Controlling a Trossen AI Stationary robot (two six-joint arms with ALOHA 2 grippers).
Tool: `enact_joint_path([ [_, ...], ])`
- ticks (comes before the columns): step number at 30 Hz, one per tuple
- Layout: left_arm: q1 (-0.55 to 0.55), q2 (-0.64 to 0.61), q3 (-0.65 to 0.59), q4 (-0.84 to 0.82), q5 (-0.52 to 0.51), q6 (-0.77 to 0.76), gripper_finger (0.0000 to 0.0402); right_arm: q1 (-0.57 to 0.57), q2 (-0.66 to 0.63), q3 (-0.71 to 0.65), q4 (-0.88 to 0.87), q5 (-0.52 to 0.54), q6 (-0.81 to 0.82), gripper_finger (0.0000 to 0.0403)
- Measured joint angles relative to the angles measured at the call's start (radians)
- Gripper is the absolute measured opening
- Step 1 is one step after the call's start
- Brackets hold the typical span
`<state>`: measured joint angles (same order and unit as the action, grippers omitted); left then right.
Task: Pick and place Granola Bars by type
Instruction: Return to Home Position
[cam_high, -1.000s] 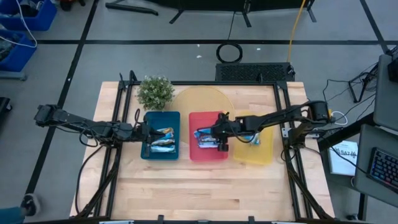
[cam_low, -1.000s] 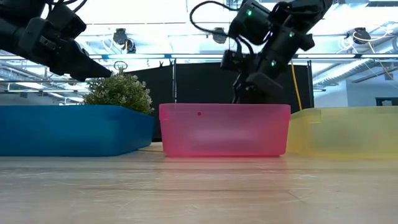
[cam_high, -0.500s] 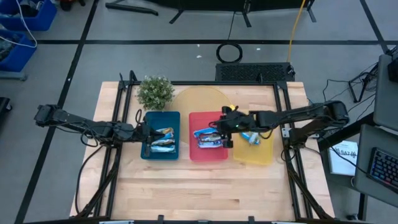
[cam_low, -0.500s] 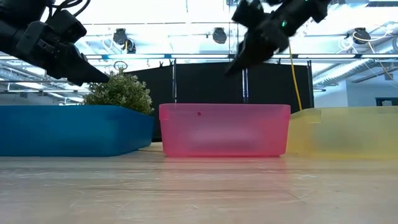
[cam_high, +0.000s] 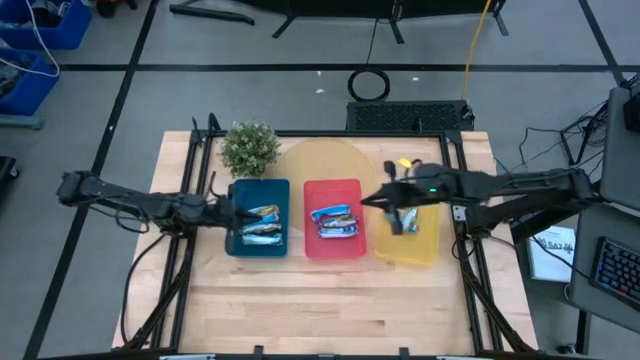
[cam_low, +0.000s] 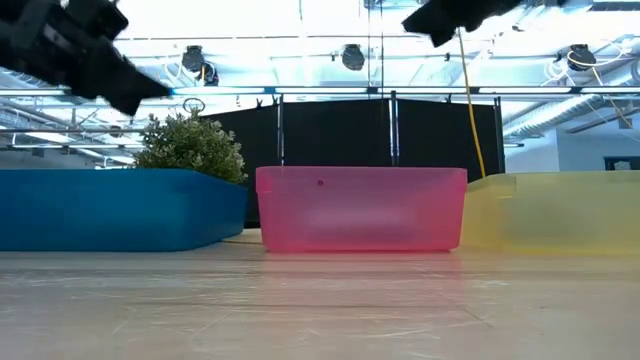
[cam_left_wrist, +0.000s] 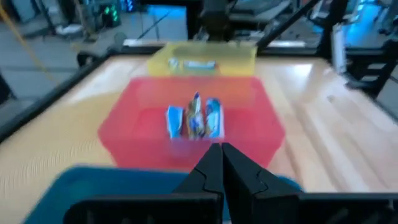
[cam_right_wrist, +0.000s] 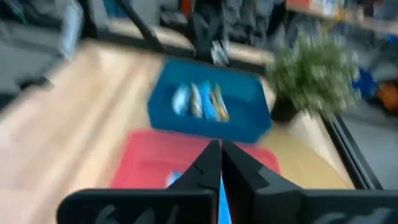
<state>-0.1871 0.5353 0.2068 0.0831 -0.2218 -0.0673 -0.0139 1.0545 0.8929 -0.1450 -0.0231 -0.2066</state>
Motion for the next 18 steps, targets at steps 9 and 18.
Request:
enact_joint_path([
  [9, -0.086, -0.243, 0.128, -0.32, -0.102, 0.129, 0.0003, 0.001, -0.365, -0.341, 0.164, -0.005, 0.09, 0.0001],
  [18, -0.094, -0.374, 0.014, -0.273, -0.087, 0.191, 0.0002, 0.001, -0.63, -0.629, 0.389, -0.008, 0.117, 0.0],
])
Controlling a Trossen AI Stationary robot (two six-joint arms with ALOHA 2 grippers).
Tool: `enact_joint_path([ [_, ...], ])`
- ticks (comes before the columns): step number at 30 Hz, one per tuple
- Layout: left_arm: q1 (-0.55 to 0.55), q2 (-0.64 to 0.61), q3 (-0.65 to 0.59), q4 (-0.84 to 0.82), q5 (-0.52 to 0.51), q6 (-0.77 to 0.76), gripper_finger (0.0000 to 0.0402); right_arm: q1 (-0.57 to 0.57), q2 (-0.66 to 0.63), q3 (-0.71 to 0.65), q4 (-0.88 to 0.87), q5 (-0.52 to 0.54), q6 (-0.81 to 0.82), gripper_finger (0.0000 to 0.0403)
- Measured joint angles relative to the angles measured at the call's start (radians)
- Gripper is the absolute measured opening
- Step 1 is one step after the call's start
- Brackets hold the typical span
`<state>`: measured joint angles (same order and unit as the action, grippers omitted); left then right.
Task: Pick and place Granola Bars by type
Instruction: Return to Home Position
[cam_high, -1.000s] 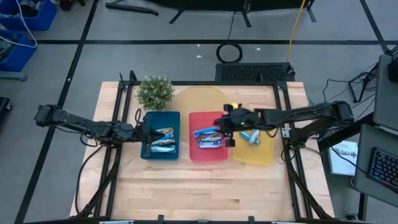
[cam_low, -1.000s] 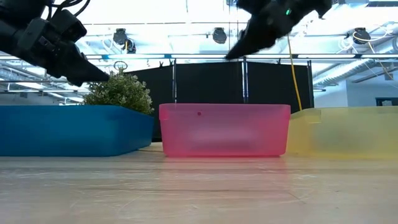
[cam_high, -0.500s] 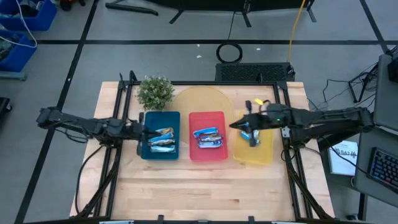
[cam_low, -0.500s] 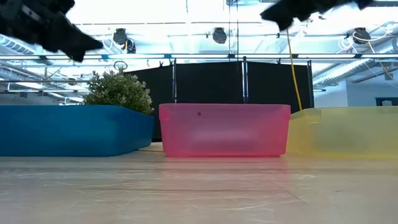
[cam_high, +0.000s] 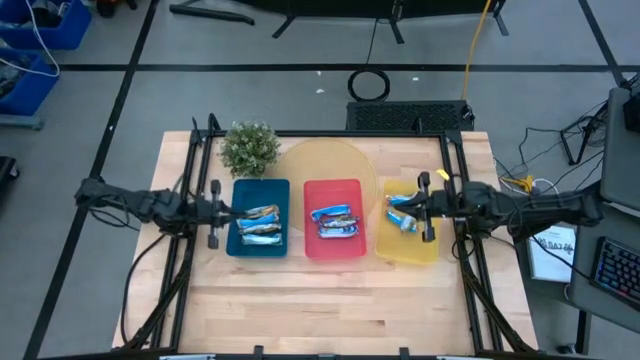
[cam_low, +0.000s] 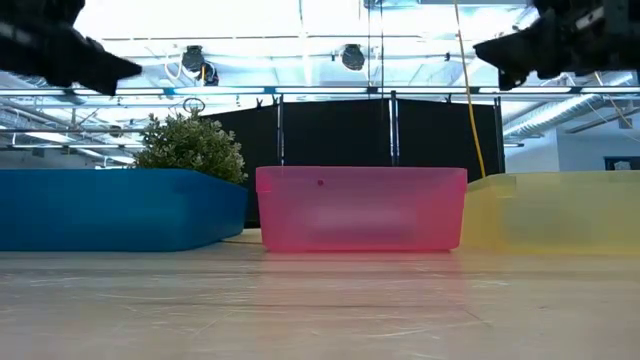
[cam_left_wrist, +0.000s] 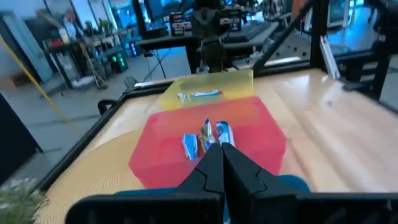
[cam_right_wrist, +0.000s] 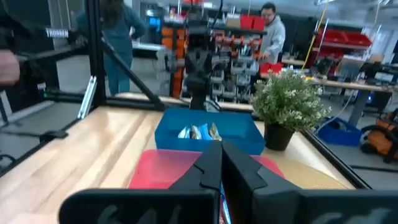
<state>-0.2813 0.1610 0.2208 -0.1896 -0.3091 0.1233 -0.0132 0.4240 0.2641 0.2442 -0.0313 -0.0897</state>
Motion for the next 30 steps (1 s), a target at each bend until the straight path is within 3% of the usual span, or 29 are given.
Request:
enact_joint_path([
  [5, 0.042, 0.016, -0.15, 0.212, 0.029, 0.122, 0.0001, -0.001, -0.061, -0.092, 0.079, 0.001, 0.002, 0.0],
  [16, 0.136, -0.053, -0.189, 0.216, 0.147, 0.181, 0.0001, -0.002, -0.199, -0.242, 0.188, 0.09, 0.0, 0.0],
  [21, 0.169, -0.075, -0.208, 0.22, 0.211, 0.123, 0.0001, -0.008, -0.213, -0.245, 0.138, 0.086, -0.004, 0.0],
  [30, 0.192, -0.063, -0.208, 0.215, 0.224, 0.074, 0.0001, -0.008, -0.213, -0.247, 0.034, 0.129, -0.011, 0.0],
])
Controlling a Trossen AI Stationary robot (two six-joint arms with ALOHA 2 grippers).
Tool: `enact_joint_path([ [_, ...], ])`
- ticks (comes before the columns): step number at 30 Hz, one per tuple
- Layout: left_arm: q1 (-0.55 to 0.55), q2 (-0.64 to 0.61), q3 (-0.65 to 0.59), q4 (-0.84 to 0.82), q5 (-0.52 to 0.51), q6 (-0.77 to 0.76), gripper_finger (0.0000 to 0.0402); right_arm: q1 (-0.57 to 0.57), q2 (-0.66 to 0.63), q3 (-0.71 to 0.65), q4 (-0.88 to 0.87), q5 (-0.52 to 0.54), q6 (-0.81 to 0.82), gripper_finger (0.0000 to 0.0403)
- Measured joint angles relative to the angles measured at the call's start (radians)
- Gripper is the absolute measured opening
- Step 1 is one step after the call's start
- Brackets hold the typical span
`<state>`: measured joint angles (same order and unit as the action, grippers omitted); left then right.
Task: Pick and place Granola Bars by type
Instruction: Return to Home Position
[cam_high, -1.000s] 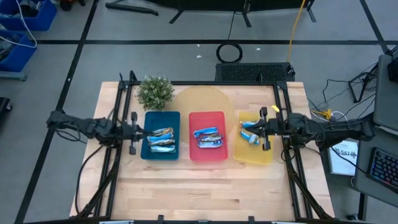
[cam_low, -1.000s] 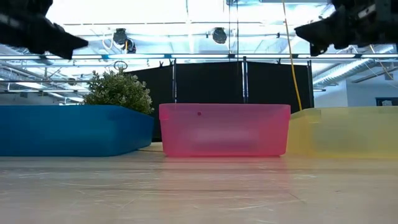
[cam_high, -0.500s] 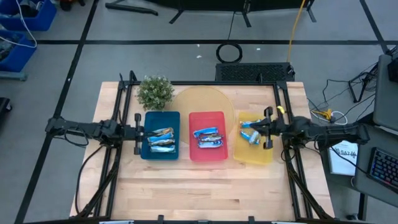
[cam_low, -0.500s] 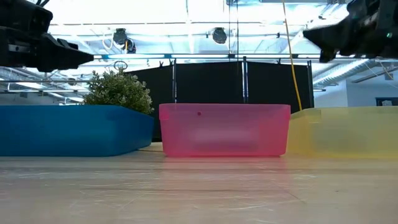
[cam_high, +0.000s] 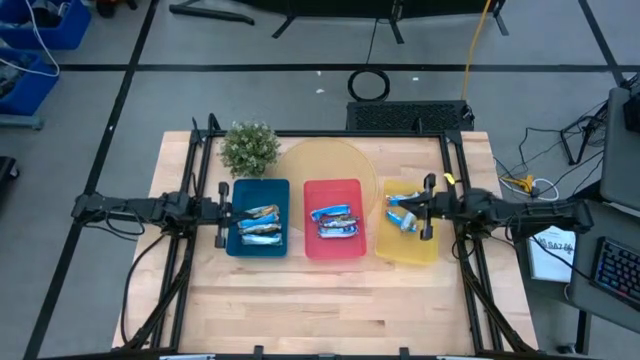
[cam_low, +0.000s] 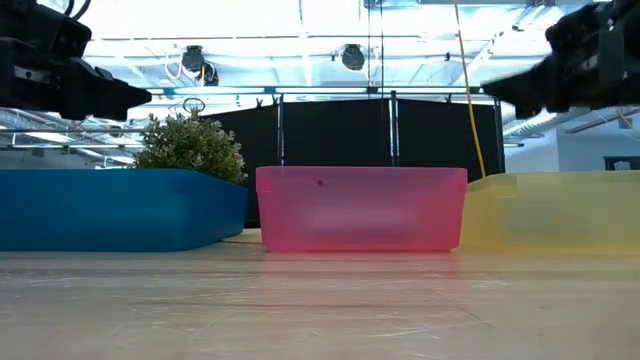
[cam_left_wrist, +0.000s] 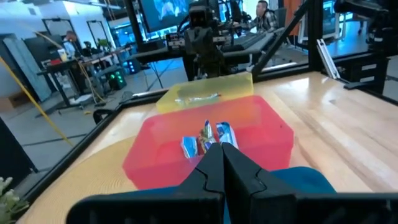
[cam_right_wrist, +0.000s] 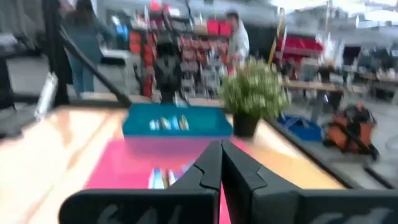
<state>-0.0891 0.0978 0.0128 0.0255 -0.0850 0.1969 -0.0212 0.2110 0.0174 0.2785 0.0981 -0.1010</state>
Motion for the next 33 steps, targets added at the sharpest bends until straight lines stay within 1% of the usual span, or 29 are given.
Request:
enact_joint_path([
  [5, 0.0, 0.0, 0.0, -0.004, 0.007, -0.002, 0.0, 0.0, 0.001, -0.001, -0.121, 0.014, 0.01, 0.0],
  [10, 0.0, 0.0, 0.0, -0.007, 0.005, 0.01, 0.0, 0.0, 0.001, -0.001, -0.187, 0.056, 0.018, 0.0],
  [12, 0.0, 0.005, 0.0, -0.008, 0.005, 0.01, 0.0, 0.0, 0.002, -0.002, -0.213, 0.058, 0.018, 0.0],
  [21, 0.0, 0.08, 0.0, -0.009, 0.005, -0.001, 0.0, 0.0, 0.002, -0.002, -0.189, 0.058, 0.029, 0.0],
  [25, 0.0, 0.088, 0.0, -0.003, 0.005, -0.003, 0.0, 0.0, 0.002, -0.002, -0.166, 0.058, 0.029, 0.0],
  [29, 0.0, 0.087, -0.003, 0.037, 0.014, -0.002, 0.0001, 0.0, 0.002, -0.002, -0.142, 0.058, 0.029, 0.0],
  [33, 0.0, 0.087, -0.003, 0.102, 0.054, 0.012, 0.0001, 0.0, 0.002, -0.002, -0.125, 0.058, 0.037, 0.0],
])
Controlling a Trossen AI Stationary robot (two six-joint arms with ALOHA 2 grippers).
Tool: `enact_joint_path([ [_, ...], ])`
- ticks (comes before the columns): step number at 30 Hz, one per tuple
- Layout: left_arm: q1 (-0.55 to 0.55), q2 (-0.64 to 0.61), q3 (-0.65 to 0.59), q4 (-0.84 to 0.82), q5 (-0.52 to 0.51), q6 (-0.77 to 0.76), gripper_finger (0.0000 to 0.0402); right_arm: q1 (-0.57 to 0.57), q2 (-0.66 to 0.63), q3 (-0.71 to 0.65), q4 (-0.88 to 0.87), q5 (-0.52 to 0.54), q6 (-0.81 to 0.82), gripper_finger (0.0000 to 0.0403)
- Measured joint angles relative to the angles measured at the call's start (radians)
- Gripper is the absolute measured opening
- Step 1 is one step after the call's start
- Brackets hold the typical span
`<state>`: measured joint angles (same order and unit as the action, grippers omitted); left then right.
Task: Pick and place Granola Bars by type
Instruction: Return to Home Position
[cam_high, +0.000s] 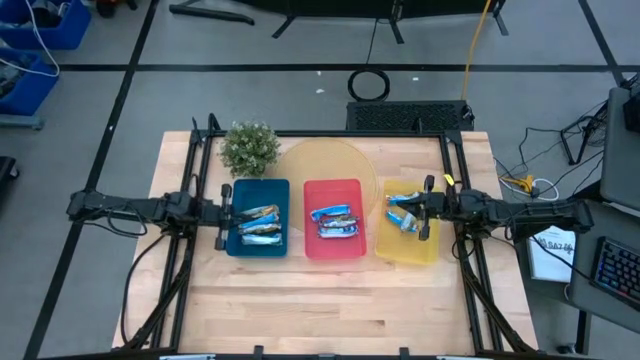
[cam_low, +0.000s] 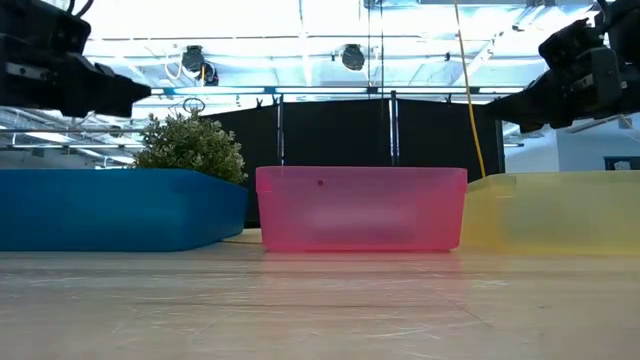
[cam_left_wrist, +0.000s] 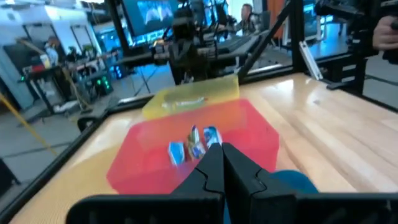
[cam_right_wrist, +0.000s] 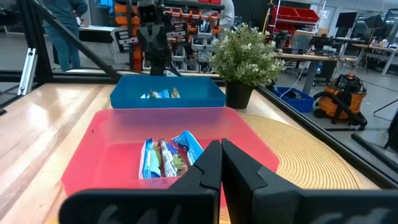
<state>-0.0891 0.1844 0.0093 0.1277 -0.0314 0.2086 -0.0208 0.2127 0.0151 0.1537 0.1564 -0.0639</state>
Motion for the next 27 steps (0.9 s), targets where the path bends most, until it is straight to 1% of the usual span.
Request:
enact_joint_path([
  [5, 0.001, 0.0, 0.0, 0.042, 0.009, 0.052, 0.0001, 0.002, 0.0, 0.0, -0.001, -0.001, 0.0, 0.0],
  [8, 0.008, 0.0, 0.0, 0.067, 0.008, 0.051, 0.0001, 0.002, 0.0, 0.0, -0.001, -0.002, -0.001, 0.0],
  [12, 0.011, 0.0, 0.0, 0.069, 0.006, 0.004, 0.0004, 0.002, 0.0, 0.0, -0.002, -0.003, 0.006, 0.0],
  [18, 0.011, 0.001, 0.0, 0.06, 0.005, -0.138, 0.0026, 0.002, 0.0, 0.0, -0.009, -0.002, 0.084, 0.0],
  [27, 0.011, 0.001, 0.0, 0.06, 0.005, -0.152, 0.0032, 0.002, 0.0, 0.0, -0.009, -0.002, 0.08, 0.0],
])
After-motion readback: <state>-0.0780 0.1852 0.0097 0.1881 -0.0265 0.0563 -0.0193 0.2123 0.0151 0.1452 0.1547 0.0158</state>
